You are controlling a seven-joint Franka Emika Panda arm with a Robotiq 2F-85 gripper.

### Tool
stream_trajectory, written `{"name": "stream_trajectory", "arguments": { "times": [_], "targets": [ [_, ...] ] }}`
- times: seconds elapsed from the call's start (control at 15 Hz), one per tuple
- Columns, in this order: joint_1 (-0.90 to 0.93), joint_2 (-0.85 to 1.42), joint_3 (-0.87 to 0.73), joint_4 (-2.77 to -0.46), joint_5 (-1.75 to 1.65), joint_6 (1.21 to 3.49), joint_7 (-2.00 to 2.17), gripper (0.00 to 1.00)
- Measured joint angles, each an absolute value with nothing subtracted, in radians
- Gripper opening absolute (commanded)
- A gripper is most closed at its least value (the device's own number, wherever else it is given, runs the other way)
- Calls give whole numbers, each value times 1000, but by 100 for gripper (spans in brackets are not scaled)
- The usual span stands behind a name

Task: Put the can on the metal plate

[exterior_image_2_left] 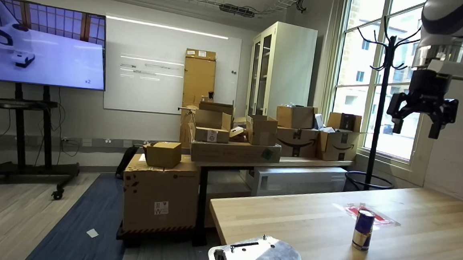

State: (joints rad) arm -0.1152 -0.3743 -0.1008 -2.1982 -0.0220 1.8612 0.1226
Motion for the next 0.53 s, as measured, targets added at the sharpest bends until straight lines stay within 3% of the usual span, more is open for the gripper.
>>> {"name": "stream_trajectory", "arguments": {
  "times": [0.53],
  "targets": [
    [-121, -103, -144, -2119, -11, 2027, 132, 100]
  ]
}}
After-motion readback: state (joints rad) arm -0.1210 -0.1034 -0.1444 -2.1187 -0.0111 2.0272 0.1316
